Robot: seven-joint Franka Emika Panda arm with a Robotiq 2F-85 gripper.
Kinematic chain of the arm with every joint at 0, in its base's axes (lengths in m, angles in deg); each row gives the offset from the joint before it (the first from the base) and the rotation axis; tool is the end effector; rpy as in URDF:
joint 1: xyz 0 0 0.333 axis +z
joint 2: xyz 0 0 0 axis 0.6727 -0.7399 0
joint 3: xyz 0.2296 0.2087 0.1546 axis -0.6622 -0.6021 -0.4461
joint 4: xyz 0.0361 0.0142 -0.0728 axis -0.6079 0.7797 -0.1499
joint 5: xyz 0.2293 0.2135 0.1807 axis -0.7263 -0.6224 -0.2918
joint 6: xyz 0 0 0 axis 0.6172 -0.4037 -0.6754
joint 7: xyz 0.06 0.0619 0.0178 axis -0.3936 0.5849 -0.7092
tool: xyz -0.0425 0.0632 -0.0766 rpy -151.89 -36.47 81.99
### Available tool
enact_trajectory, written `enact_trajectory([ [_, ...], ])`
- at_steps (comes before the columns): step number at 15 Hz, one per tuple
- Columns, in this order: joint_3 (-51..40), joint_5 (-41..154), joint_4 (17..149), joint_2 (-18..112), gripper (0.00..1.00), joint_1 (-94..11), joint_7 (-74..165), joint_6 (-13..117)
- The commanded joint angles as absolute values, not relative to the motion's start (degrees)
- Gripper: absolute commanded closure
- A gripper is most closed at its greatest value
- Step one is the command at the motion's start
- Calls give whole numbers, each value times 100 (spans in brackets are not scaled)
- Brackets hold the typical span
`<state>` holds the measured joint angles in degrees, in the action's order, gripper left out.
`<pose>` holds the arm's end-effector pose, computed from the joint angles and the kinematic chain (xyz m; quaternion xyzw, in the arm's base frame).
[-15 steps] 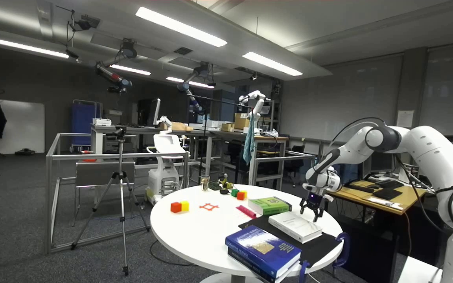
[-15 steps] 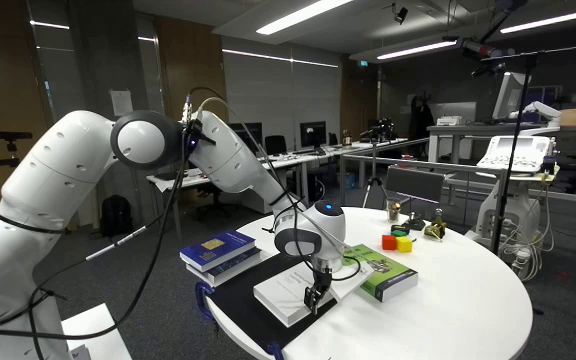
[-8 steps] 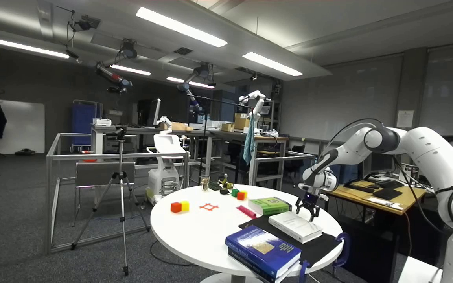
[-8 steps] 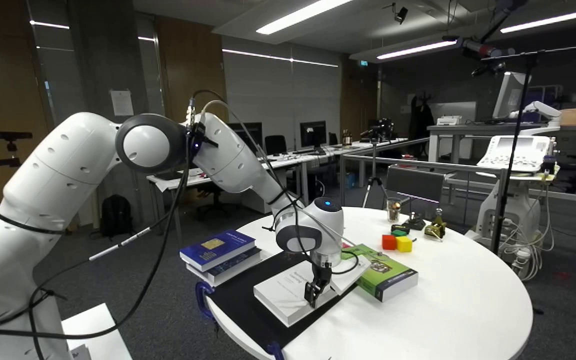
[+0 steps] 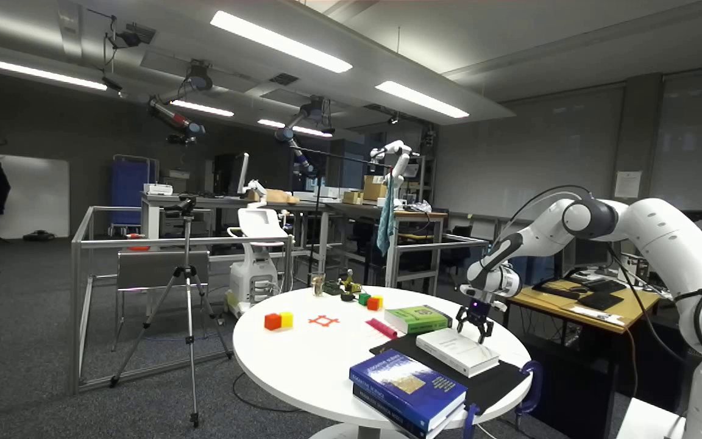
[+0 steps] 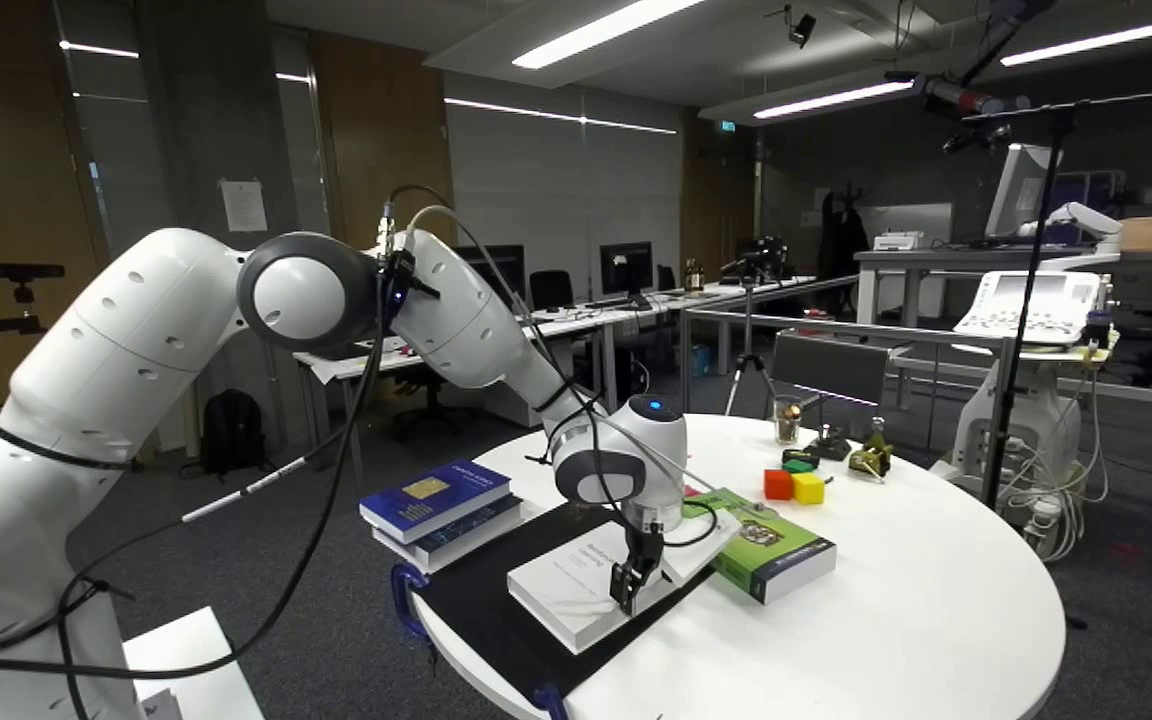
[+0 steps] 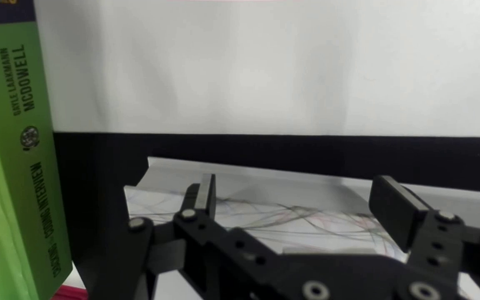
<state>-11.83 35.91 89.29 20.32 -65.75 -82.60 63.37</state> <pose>0.6247 -0.2513 0.1999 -0.7220 -0.6832 -0.1095 0.0010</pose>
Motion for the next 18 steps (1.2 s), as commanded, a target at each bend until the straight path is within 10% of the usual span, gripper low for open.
enact_trajectory([
  [1, -1218, 3671, 8810, 1958, 0, -6569, -7828, 6401],
  [18, -1260, 4348, 8453, 1633, 0, -6430, -7340, 6076],
])
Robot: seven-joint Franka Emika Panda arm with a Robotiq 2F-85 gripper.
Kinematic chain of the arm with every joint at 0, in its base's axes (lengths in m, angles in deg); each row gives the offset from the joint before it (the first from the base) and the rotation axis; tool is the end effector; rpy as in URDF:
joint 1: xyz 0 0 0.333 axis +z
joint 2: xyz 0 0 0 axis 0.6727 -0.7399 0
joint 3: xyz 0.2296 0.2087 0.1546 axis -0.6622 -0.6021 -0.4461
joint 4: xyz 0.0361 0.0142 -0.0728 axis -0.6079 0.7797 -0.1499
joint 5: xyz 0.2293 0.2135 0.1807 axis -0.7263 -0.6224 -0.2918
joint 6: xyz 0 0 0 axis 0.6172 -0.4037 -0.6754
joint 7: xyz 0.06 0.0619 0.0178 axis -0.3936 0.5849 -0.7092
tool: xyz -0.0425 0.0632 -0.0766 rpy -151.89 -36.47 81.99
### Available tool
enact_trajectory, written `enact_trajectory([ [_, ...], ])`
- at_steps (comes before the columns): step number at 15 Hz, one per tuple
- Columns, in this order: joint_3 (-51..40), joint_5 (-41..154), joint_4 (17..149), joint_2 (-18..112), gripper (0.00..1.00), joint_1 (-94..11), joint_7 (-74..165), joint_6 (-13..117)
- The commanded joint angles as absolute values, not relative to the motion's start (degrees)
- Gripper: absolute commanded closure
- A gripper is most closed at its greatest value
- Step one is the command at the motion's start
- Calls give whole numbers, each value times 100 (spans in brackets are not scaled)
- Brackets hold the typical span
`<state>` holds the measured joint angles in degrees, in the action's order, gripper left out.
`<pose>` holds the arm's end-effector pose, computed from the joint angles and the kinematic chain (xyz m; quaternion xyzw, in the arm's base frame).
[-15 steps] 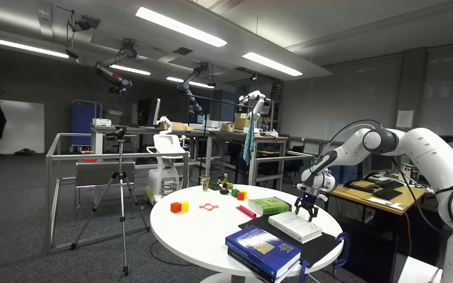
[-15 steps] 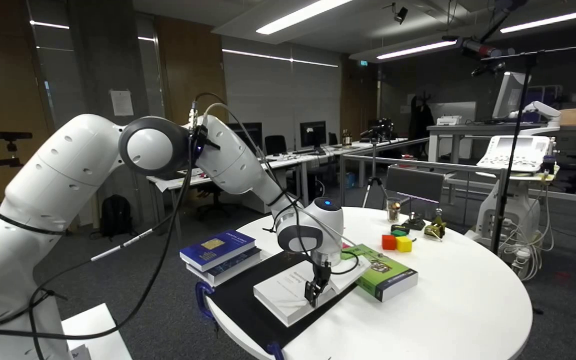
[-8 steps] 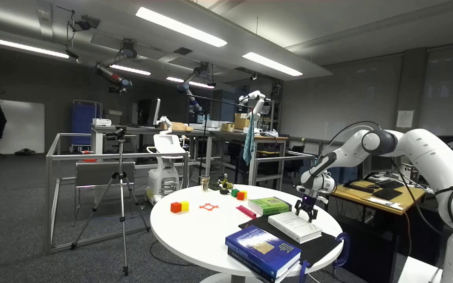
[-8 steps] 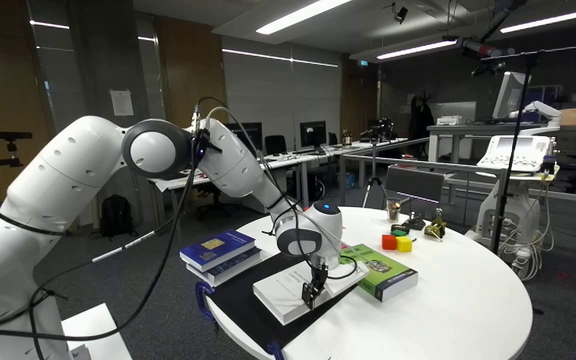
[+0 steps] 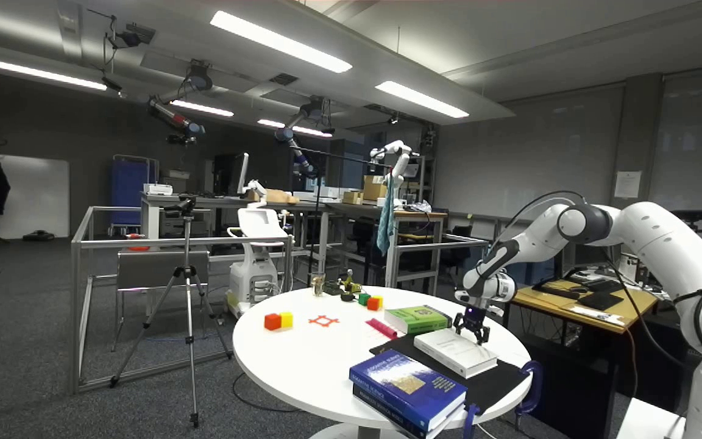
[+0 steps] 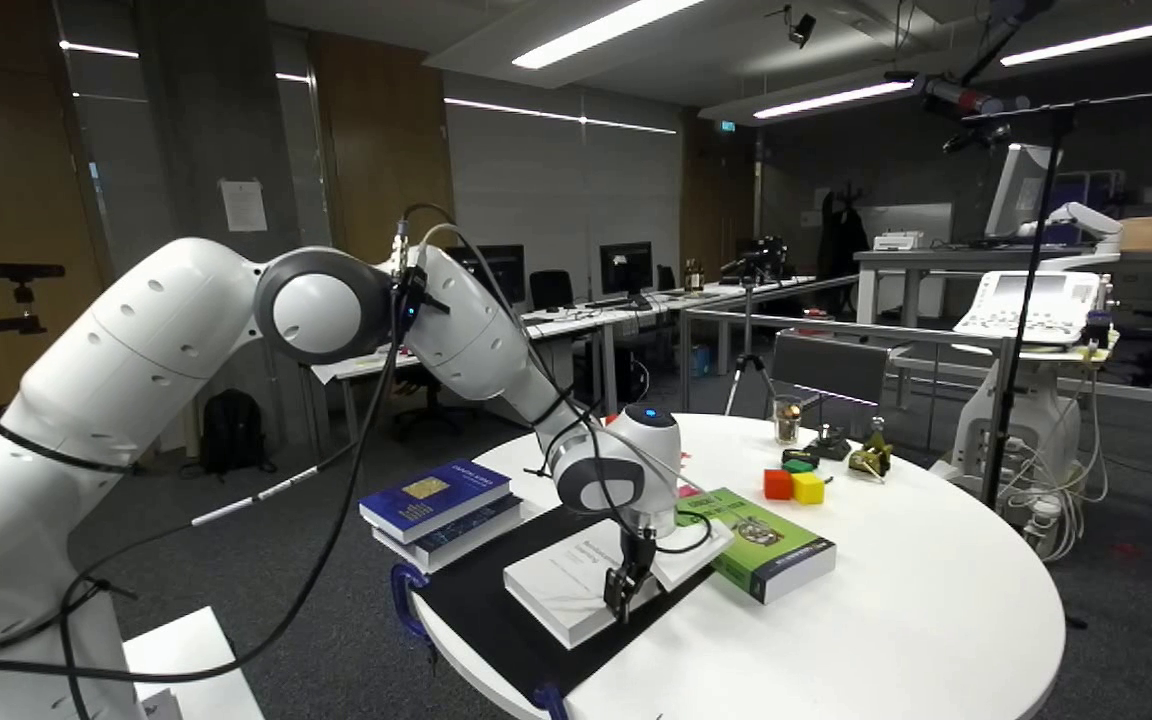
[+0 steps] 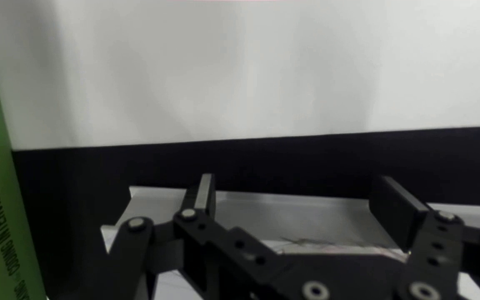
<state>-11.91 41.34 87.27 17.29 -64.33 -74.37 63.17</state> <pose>0.6351 -0.2353 0.1772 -0.7384 -0.6695 -0.0804 0.0092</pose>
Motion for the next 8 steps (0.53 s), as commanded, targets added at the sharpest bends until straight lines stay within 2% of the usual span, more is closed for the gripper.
enact_trajectory([
  [1, -1266, 4386, 8425, 1617, 0, -6421, -7344, 6062],
  [8, -1360, 4516, 8325, 1555, 0, -6392, -7396, 6015],
])
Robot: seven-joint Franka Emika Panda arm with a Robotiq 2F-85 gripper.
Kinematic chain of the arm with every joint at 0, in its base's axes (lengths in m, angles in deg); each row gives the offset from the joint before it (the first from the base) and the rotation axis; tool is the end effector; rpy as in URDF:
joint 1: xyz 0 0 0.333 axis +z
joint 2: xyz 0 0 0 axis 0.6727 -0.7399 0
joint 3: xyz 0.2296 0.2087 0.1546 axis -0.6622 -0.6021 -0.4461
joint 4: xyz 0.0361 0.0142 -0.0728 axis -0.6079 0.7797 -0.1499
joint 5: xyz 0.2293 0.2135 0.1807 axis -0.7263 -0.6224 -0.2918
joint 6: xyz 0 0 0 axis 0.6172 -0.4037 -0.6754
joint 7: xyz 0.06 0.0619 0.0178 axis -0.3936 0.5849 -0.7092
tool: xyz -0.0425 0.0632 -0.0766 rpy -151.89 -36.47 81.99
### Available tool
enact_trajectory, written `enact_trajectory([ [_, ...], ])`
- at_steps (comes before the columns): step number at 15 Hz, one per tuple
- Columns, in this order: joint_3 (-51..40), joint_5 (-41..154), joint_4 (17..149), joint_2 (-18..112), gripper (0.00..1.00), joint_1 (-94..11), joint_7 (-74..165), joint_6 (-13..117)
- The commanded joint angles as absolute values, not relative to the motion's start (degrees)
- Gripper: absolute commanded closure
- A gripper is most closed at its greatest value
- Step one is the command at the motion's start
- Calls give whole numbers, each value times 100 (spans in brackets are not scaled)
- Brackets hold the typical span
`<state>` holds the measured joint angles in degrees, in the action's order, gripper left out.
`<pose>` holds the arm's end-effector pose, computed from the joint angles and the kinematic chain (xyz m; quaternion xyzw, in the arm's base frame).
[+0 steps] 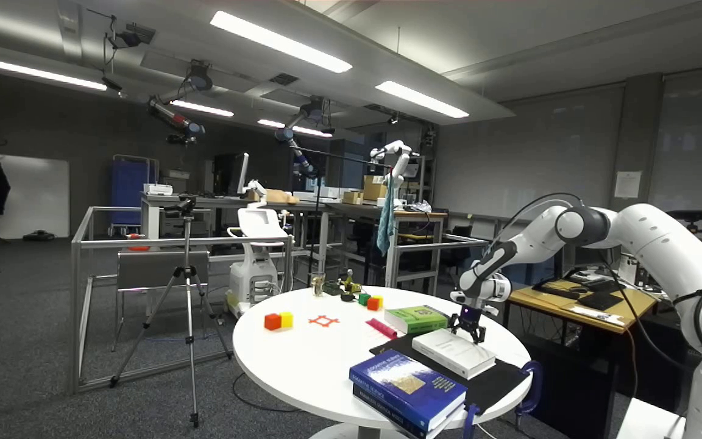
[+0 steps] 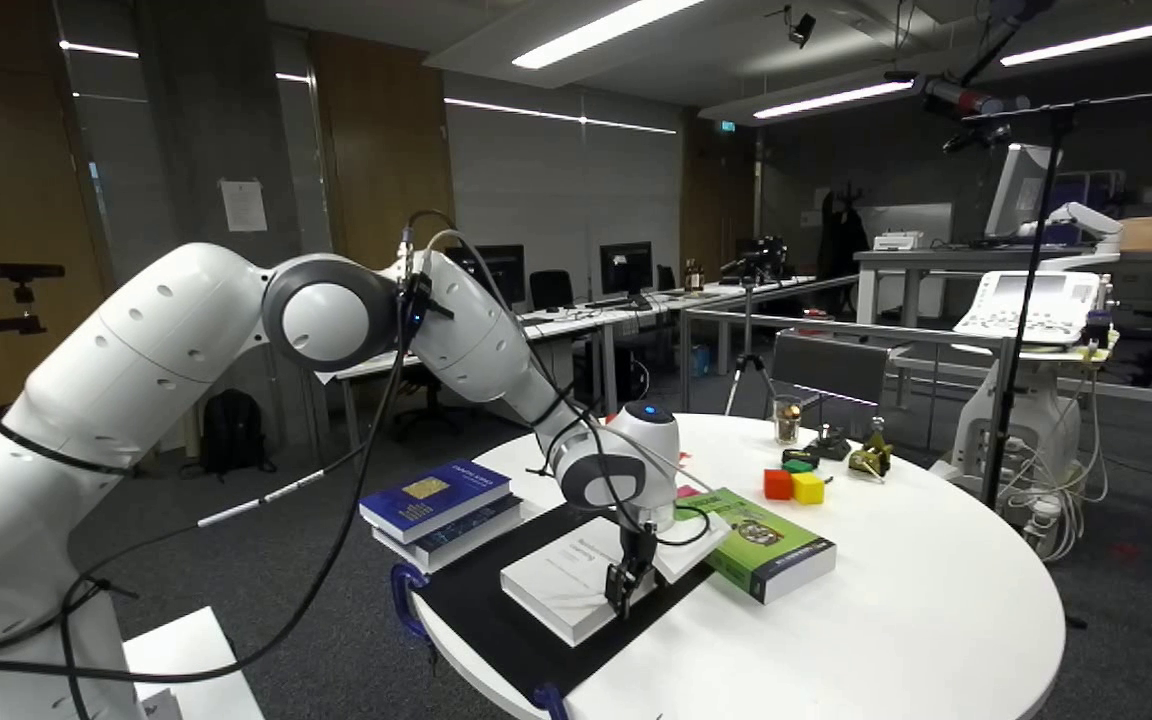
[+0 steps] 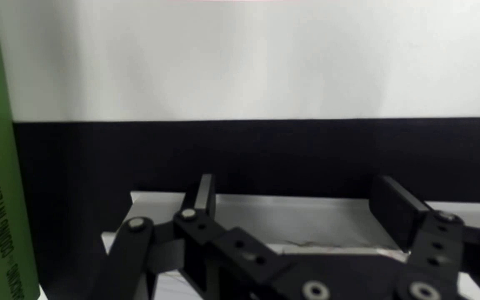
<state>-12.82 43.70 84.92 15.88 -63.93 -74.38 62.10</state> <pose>0.6476 -0.2244 0.1744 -0.7208 -0.6889 -0.0758 0.0092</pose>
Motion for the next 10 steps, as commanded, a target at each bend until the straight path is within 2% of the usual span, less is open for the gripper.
enact_trajectory([
  [1, -1374, 4530, 8340, 1563, 0, -6388, -7401, 6021],
  [10, -1470, 4556, 8430, 1599, 0, -6357, -7413, 6061],
])
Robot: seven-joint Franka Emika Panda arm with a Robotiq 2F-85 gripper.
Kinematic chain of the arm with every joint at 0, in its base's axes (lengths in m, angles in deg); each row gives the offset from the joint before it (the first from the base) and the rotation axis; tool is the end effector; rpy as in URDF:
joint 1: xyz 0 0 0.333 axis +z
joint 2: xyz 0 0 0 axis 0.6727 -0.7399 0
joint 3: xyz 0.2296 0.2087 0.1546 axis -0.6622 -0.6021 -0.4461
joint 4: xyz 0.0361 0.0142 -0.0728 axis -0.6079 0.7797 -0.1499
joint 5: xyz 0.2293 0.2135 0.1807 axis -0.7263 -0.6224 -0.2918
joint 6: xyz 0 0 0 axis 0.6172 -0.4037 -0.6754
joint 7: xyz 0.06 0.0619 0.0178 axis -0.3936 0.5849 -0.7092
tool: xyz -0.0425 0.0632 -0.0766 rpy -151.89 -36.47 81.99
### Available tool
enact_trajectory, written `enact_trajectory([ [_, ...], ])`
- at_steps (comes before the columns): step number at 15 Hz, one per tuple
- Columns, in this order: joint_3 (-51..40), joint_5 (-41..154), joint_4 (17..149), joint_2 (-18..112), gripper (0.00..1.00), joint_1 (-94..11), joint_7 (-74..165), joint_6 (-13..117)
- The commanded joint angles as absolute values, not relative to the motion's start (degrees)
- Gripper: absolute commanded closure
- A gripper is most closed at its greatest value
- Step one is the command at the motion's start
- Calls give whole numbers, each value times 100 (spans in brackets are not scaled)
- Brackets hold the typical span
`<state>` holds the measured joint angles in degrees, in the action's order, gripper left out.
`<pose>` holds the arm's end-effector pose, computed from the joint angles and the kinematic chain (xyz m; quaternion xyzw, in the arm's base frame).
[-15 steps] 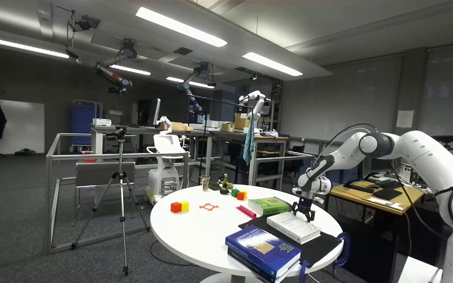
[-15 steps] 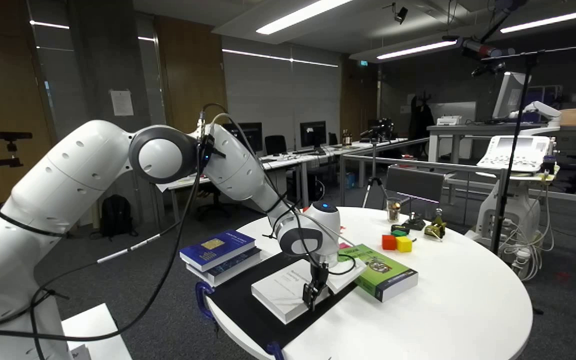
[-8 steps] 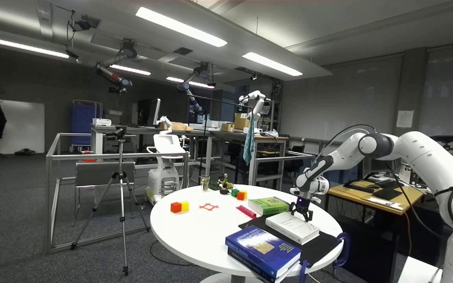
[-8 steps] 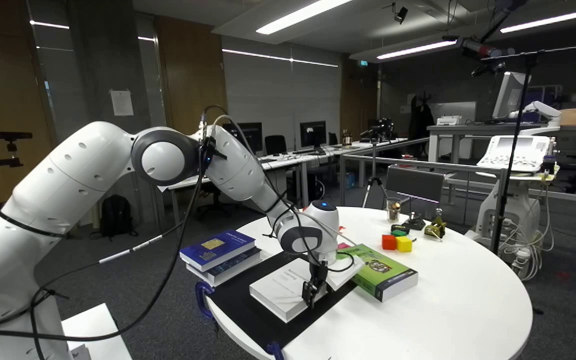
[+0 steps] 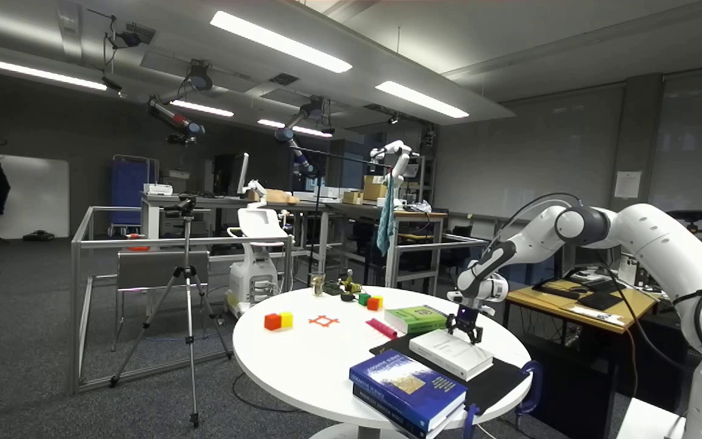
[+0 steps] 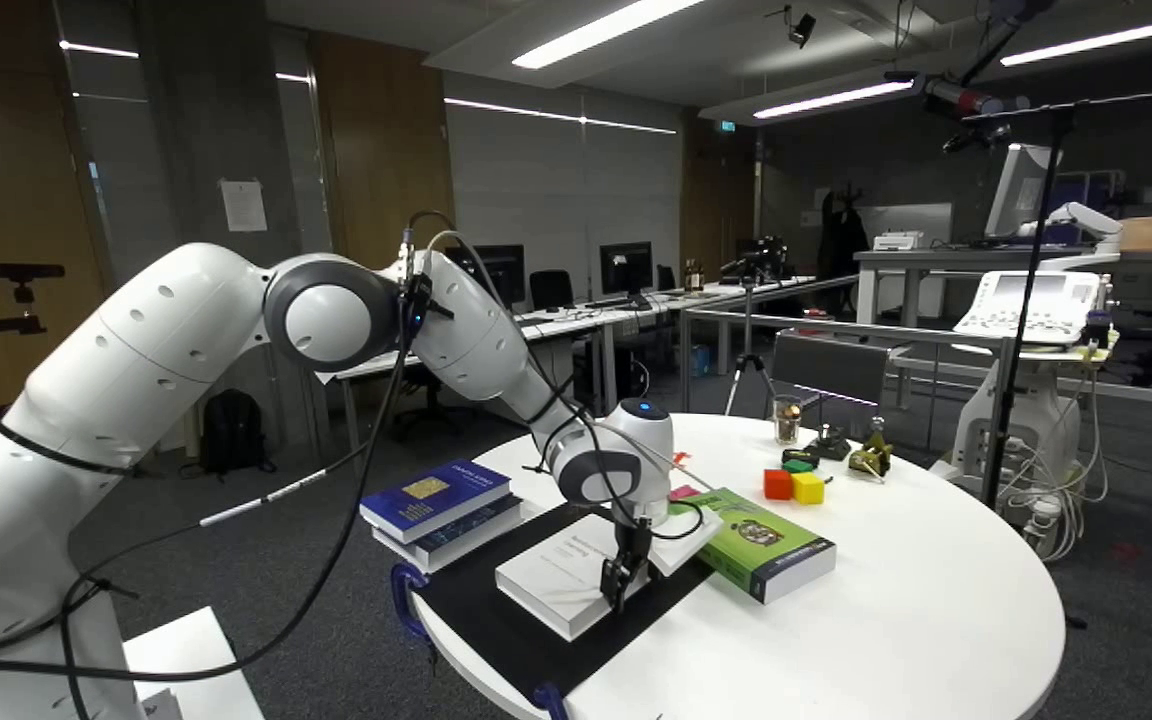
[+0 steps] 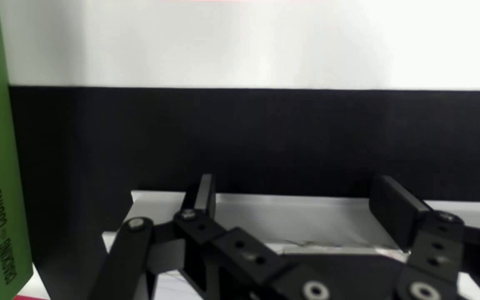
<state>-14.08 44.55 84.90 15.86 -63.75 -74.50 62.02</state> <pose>0.6525 -0.2101 0.1748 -0.7096 -0.7000 -0.0789 0.0119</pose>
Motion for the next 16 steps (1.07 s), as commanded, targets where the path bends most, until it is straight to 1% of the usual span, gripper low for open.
enact_trajectory([
  [1, -1473, 4552, 8443, 1606, 0, -6345, -7397, 6063],
  [16, -1524, 4512, 8563, 1669, 0, -6245, -7349, 6102],
])
